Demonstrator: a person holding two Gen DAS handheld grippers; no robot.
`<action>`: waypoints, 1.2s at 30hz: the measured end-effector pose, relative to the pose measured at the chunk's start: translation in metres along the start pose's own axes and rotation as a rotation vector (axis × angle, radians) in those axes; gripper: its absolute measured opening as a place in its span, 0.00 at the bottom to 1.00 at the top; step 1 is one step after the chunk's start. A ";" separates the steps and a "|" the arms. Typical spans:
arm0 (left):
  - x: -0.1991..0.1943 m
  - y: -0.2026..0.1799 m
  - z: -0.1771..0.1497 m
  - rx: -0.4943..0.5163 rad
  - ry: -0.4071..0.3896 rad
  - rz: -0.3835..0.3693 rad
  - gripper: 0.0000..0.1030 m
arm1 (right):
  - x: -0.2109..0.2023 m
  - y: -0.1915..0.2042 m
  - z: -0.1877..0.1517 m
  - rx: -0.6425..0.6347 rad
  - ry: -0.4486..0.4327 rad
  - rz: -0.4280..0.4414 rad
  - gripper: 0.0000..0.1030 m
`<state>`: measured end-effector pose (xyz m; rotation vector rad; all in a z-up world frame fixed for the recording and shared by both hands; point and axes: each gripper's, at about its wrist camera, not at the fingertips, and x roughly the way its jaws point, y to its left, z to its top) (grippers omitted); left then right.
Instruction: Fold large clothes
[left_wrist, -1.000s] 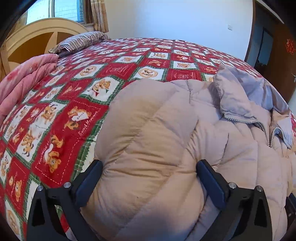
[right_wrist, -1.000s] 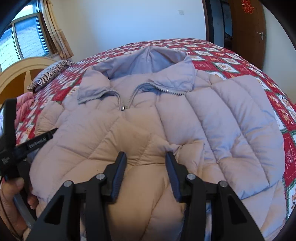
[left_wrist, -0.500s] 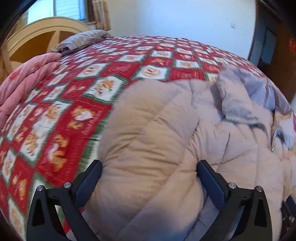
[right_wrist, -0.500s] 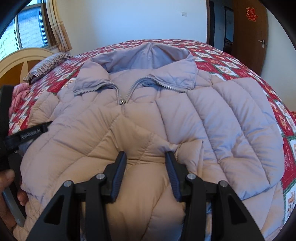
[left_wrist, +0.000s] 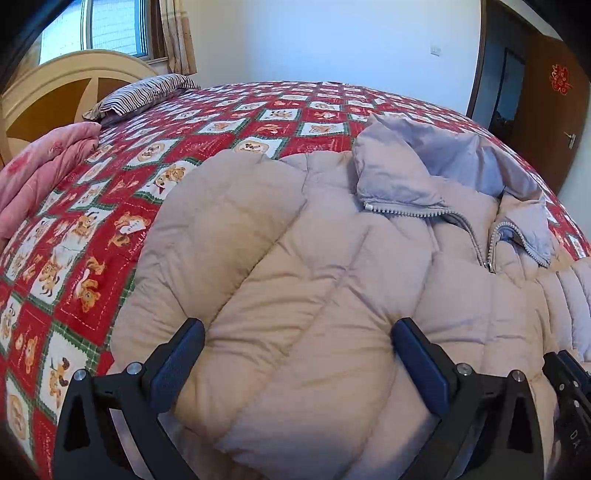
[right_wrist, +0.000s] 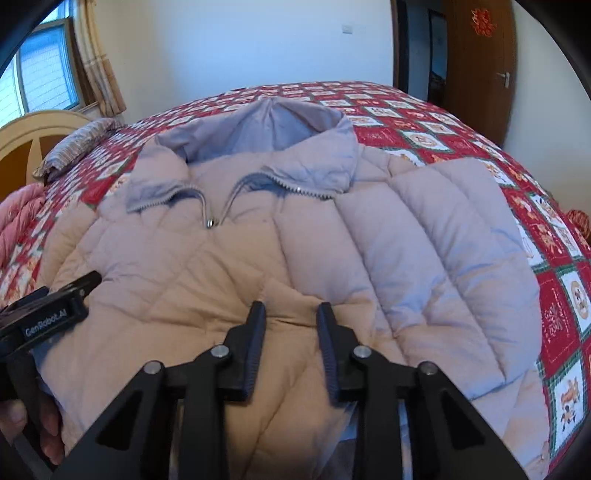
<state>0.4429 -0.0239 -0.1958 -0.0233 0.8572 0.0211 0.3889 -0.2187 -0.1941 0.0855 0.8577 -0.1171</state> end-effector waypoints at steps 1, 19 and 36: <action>0.001 -0.001 -0.001 0.004 -0.005 0.004 0.99 | 0.000 0.001 -0.001 -0.006 -0.001 -0.004 0.30; 0.006 -0.007 -0.006 0.024 -0.003 0.015 0.99 | 0.007 0.017 -0.005 -0.076 -0.010 -0.086 0.31; 0.009 -0.006 -0.004 0.030 0.001 0.016 0.99 | 0.008 0.020 -0.004 -0.089 -0.014 -0.096 0.31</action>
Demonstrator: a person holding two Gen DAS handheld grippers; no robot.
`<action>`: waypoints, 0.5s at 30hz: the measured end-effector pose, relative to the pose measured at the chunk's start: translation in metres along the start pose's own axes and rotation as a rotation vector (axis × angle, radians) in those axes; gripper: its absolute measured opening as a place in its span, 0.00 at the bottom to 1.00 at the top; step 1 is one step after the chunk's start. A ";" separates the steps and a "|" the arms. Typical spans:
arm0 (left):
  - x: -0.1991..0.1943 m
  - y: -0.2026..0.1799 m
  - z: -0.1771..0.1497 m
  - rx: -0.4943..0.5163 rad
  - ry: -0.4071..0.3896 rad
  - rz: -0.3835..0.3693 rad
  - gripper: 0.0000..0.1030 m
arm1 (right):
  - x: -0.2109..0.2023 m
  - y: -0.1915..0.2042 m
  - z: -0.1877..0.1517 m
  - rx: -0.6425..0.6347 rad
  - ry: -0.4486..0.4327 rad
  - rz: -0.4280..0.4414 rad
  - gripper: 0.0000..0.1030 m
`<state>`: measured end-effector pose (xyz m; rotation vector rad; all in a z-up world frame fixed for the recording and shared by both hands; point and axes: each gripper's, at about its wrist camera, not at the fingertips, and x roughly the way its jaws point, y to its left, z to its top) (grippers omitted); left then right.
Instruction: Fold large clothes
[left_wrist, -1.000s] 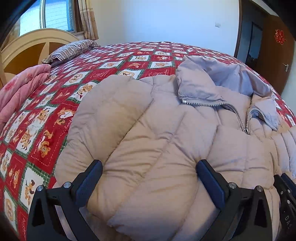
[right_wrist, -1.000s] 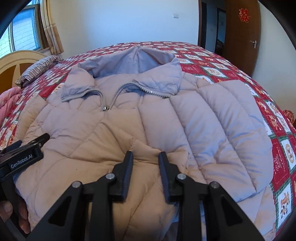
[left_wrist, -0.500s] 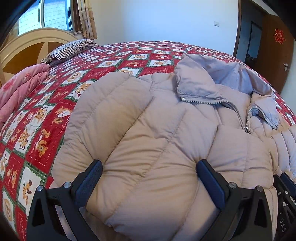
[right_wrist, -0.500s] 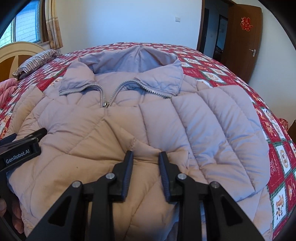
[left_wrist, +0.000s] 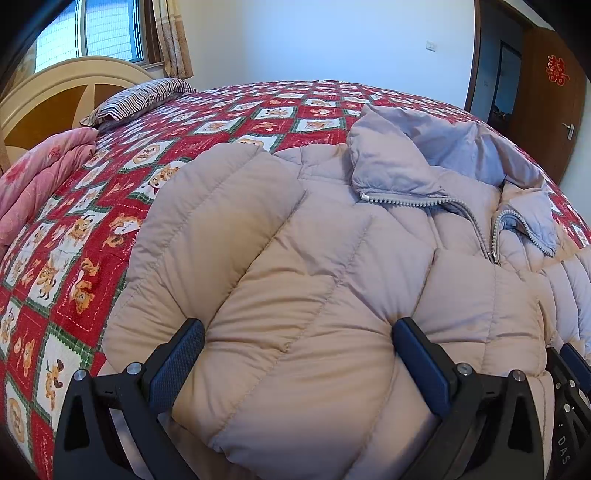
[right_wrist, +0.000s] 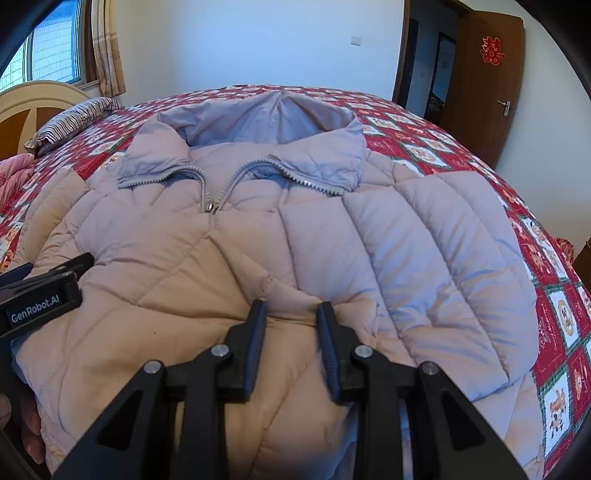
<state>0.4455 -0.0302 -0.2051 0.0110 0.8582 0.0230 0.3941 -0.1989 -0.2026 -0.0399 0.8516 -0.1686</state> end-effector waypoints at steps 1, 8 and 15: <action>0.000 0.000 0.000 -0.001 0.002 -0.001 0.99 | 0.000 0.000 0.000 -0.002 0.000 -0.002 0.31; -0.041 0.019 0.018 0.008 -0.003 -0.067 0.99 | -0.011 -0.012 0.005 -0.026 0.034 0.095 0.41; -0.052 0.014 0.086 0.073 -0.045 -0.121 0.99 | -0.039 -0.041 0.046 -0.077 -0.043 0.174 0.72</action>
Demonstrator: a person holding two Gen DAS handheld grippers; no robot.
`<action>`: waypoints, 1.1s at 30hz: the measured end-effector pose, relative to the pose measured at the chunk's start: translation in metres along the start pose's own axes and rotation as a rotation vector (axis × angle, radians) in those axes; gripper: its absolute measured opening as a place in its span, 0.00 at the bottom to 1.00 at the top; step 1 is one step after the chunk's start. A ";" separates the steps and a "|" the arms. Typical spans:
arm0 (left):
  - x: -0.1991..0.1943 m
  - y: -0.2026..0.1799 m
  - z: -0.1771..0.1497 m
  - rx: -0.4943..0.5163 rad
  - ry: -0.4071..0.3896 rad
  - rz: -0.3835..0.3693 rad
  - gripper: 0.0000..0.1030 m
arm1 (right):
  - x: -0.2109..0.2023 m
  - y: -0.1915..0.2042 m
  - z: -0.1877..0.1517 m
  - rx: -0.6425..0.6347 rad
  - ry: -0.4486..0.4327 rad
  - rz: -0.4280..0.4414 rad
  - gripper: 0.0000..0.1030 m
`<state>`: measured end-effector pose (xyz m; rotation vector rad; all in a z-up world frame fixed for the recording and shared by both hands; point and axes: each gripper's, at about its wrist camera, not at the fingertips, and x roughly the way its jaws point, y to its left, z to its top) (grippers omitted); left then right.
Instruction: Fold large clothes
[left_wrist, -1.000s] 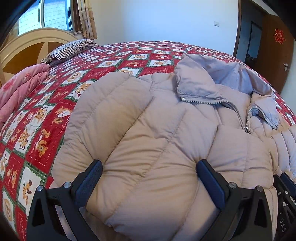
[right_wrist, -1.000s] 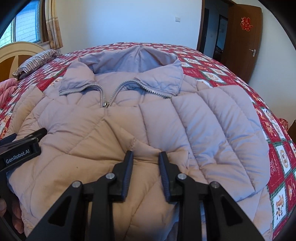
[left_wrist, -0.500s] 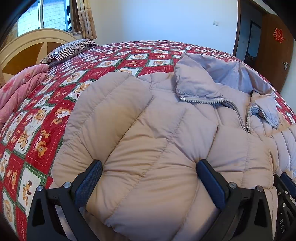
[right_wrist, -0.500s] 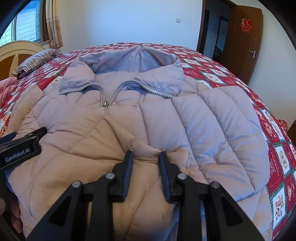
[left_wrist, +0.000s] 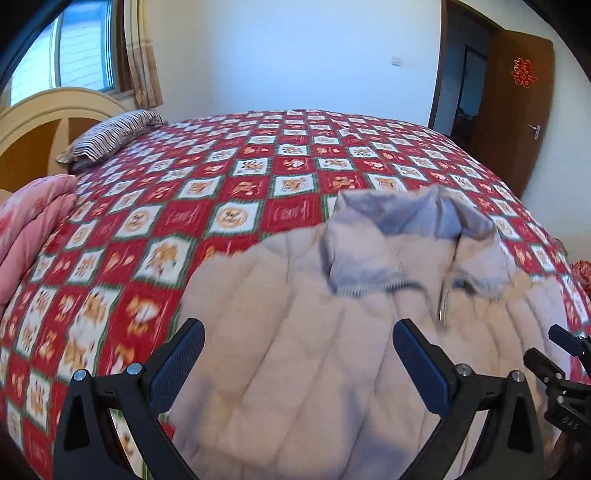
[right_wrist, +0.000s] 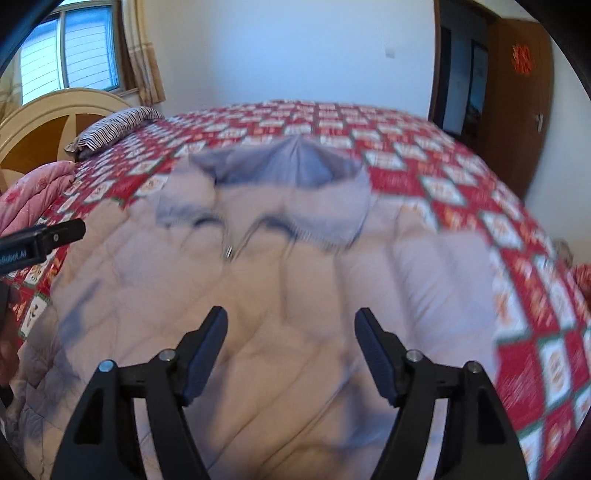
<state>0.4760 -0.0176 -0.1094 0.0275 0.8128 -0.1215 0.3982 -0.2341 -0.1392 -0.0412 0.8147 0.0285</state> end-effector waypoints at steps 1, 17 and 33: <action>0.009 -0.001 0.010 -0.004 0.006 -0.004 0.99 | 0.002 -0.005 0.009 -0.001 0.003 0.009 0.72; 0.144 -0.040 0.096 0.105 0.105 -0.006 0.99 | 0.110 -0.057 0.127 -0.087 0.072 -0.009 0.72; 0.103 -0.037 0.088 0.229 0.013 -0.150 0.03 | 0.112 -0.050 0.122 -0.245 0.062 -0.006 0.06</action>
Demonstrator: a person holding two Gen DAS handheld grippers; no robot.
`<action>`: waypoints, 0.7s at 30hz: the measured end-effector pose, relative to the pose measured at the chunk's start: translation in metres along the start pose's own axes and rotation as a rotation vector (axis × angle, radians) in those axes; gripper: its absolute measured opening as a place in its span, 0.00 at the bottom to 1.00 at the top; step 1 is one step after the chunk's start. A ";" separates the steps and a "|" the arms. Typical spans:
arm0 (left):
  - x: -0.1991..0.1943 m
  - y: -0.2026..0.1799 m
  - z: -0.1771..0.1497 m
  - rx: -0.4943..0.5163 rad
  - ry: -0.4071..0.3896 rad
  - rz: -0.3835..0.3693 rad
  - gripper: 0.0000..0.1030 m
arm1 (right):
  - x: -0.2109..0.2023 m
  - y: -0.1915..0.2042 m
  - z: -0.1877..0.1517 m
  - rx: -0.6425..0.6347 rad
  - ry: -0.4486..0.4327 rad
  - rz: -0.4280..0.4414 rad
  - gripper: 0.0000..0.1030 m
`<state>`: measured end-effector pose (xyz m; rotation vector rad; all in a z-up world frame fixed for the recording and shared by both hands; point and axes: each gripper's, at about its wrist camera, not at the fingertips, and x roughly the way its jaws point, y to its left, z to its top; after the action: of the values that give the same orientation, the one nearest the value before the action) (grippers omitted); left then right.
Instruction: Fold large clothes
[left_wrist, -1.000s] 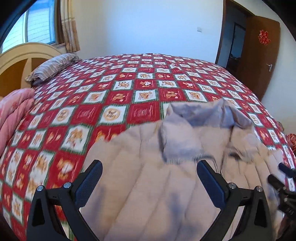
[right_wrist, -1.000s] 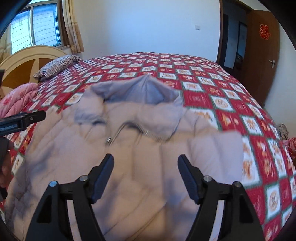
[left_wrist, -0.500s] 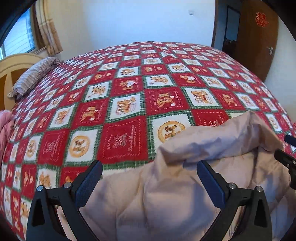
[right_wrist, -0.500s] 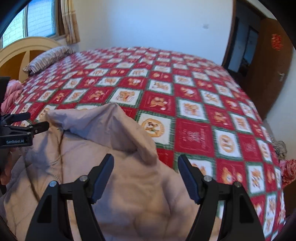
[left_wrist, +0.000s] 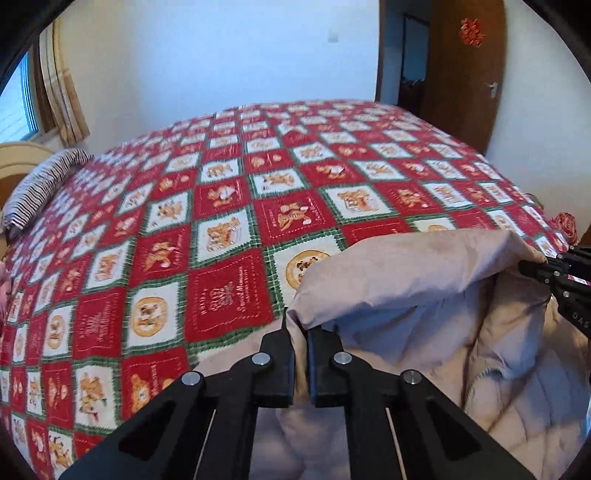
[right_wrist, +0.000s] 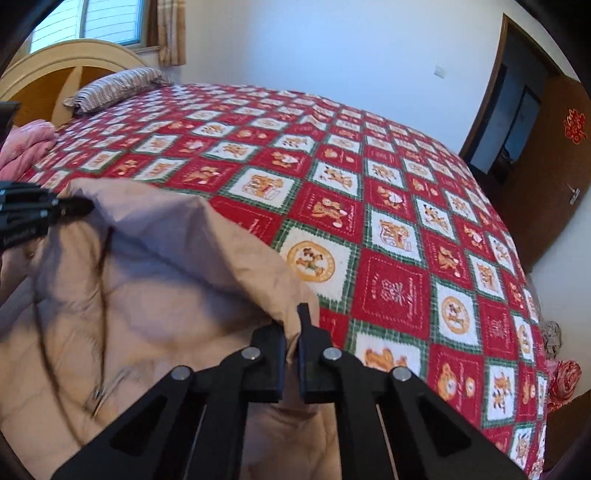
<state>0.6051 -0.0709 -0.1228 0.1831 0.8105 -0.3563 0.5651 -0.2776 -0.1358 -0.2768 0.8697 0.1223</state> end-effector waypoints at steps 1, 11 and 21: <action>-0.005 0.000 -0.004 0.001 -0.010 -0.007 0.03 | -0.007 0.002 -0.004 -0.004 -0.010 0.009 0.06; 0.021 -0.014 -0.071 0.029 0.070 0.047 0.02 | 0.009 0.021 -0.047 -0.053 0.058 -0.044 0.05; -0.016 -0.001 -0.064 -0.052 0.043 -0.011 0.03 | 0.016 0.026 -0.052 -0.103 0.094 -0.102 0.05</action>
<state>0.5517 -0.0489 -0.1547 0.1376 0.8623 -0.3425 0.5312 -0.2681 -0.1849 -0.4256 0.9422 0.0593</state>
